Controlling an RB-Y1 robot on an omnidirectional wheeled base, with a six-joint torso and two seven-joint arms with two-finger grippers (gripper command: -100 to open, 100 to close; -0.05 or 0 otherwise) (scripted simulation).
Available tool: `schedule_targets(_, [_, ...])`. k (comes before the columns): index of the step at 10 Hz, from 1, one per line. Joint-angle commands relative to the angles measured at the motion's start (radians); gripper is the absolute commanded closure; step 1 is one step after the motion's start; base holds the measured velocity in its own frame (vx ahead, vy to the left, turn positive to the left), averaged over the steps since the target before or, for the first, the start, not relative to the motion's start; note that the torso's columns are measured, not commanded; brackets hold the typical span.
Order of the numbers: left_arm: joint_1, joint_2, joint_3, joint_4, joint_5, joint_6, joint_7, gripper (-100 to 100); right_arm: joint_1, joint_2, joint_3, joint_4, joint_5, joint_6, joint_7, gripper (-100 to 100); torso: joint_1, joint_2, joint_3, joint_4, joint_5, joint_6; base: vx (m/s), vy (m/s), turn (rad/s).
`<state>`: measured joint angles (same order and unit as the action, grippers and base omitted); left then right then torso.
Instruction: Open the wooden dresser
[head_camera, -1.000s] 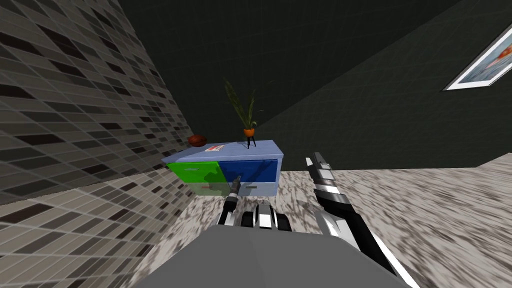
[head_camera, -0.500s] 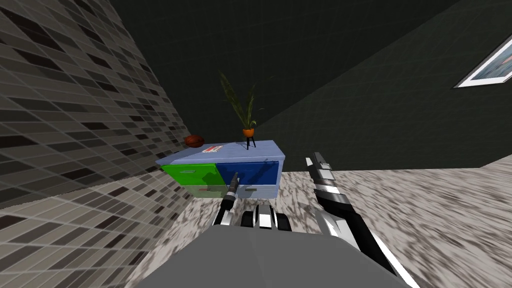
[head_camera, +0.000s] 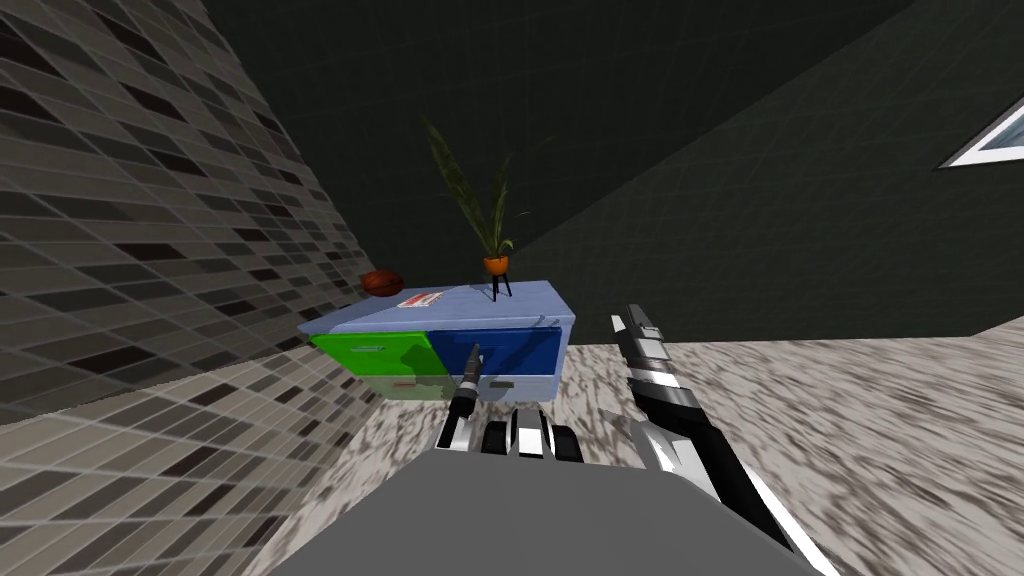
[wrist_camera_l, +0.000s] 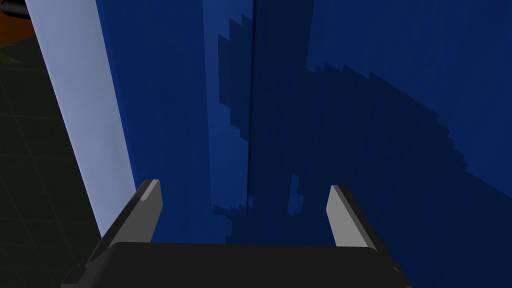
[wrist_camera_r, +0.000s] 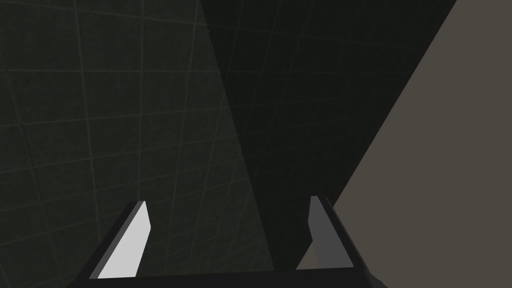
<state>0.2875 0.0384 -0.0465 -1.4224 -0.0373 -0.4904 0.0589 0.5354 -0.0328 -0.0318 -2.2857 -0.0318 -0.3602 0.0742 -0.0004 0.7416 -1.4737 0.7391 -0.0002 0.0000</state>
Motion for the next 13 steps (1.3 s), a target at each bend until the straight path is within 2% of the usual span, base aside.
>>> schedule_targets(1, [-0.036,-0.006,0.050,0.015,0.013,0.021,-0.008,-100,0.000,0.000,0.000,0.000,0.000,0.000,0.000,0,0.000,-0.002,-0.001,0.000,0.000,0.001,-0.034,0.006,-0.248])
schedule_targets(3, [-0.065,-0.011,0.091,0.028,0.024,0.038,-0.015,-100,0.000,0.000,0.000,0.000,0.000,0.000,0.000,0,0.001,-0.003,-0.002,-0.001,0.000,0.000,-0.037,0.002,-0.166])
schedule_targets(4, [-0.056,-0.015,0.077,0.025,0.019,0.031,-0.017,-100,0.000,0.000,0.000,0.000,0.000,0.000,0.000,0,0.000,-0.004,-0.003,-0.001,0.000,0.000,-0.015,0.002,-0.035])
schedule_targets(5, [-0.036,-0.006,0.050,0.015,0.013,0.021,-0.008,100,0.000,0.000,0.000,0.000,0.000,0.000,0.000,0,0.000,-0.005,-0.003,-0.001,0.000,-0.001,0.014,0.000,0.261])
schedule_targets(7, [-0.007,-0.001,0.010,0.003,0.003,0.004,-0.002,100,0.000,0.000,0.000,0.000,0.000,0.000,0.000,0,0.001,-0.007,-0.004,-0.003,0.000,-0.001,0.041,-0.007,0.223])
schedule_targets(8, [-0.020,-0.003,0.024,0.004,0.007,0.009,-0.004,100,0.000,0.000,0.000,0.000,0.000,0.000,0.000,0,0.001,-0.007,-0.004,-0.004,0.001,0.001,0.016,-0.004,0.033])
schedule_targets(12, [0.006,0.005,0.000,-0.048,0.000,0.044,0.006,100,0.000,0.000,0.000,0.000,0.000,0.000,0.000,0,-0.001,0.000,0.000,-0.001,0.001,0.002,-0.156,-0.001,-0.004])
schedule_targets(13, [0.002,0.005,0.007,-0.040,0.001,0.036,0.005,100,0.000,0.000,0.000,0.000,0.000,0.000,0.000,0,-0.002,-0.002,-0.001,-0.001,0.000,0.002,-0.092,-0.001,0.001])
